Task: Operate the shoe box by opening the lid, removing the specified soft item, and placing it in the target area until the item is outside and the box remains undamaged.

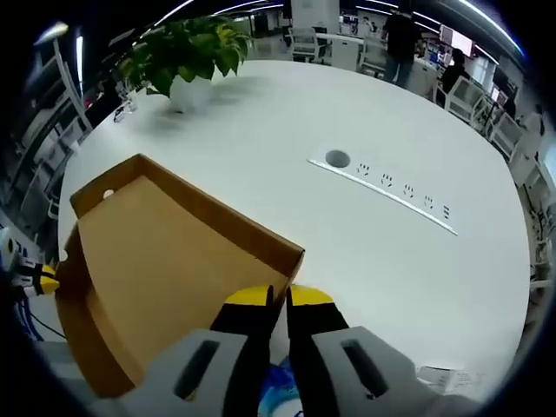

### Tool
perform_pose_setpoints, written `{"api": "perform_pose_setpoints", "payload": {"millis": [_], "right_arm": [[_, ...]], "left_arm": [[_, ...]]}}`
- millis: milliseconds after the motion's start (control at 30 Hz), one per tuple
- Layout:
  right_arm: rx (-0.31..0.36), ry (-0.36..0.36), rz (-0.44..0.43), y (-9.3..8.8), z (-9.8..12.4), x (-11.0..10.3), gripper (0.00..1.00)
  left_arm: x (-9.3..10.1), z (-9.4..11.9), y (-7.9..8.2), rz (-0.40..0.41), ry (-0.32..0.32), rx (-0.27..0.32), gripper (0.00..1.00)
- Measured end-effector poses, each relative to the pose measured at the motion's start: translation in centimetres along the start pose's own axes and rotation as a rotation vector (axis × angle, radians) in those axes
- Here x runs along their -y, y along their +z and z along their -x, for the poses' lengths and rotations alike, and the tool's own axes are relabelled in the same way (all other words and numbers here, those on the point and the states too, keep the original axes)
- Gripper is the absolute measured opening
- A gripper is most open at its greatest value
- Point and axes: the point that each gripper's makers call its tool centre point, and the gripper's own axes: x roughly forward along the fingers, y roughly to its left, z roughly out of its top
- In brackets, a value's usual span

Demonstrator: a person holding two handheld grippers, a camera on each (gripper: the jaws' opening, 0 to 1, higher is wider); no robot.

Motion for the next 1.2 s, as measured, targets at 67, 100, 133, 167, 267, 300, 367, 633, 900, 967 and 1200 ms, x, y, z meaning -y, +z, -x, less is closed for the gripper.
{"api": "perform_pose_setpoints", "payload": {"millis": [67, 100, 133, 167, 267, 300, 367, 633, 900, 967, 1200], "right_arm": [[0.011, -0.001, -0.004, 0.1, 0.4, 0.0, 0.03], [0.016, -0.001, -0.005, 0.2, 0.6, -0.1, 0.03], [0.027, -0.002, -0.009, 0.4, 0.8, -0.1, 0.03], [0.035, -0.002, -0.009, 0.5, 1.0, -0.1, 0.03], [0.060, -0.002, -0.010, 0.9, 1.5, -0.2, 0.03], [0.068, 0.000, -0.010, 1.1, 1.8, -0.2, 0.03], [0.085, 0.001, -0.008, 1.4, 2.3, -0.3, 0.03], [0.143, 0.006, -0.008, 2.2, 4.0, -0.6, 0.02], [0.184, 0.005, 0.007, 2.7, 5.8, -1.2, 0.02], [0.194, 0.006, 0.017, 2.8, 6.3, -1.3, 0.02], [0.225, 0.007, 0.025, 3.1, 7.4, -1.6, 0.01]], "left_arm": [[0.0, 0.0, 0.0, -0.001, 0.001, 0.001, 0.03], [0.0, 0.0, 0.0, 0.000, 0.001, 0.002, 0.03], [0.0, 0.0, 0.0, 0.003, -0.001, 0.002, 0.03], [0.0, 0.0, 0.0, 0.007, -0.003, 0.003, 0.03], [-0.1, 0.0, -0.1, 0.012, -0.005, 0.004, 0.03], [-0.1, 0.1, -0.1, 0.012, -0.005, 0.005, 0.03], [0.0, 0.1, -0.1, 0.011, -0.005, 0.005, 0.03], [0.0, 0.2, -0.1, 0.006, -0.002, 0.008, 0.03], [0.1, 0.3, 0.0, 0.008, 0.000, 0.014, 0.02], [0.1, 0.3, 0.0, 0.008, 0.000, 0.016, 0.02], [0.1, 0.3, 0.0, 0.011, -0.001, 0.018, 0.02]]}}
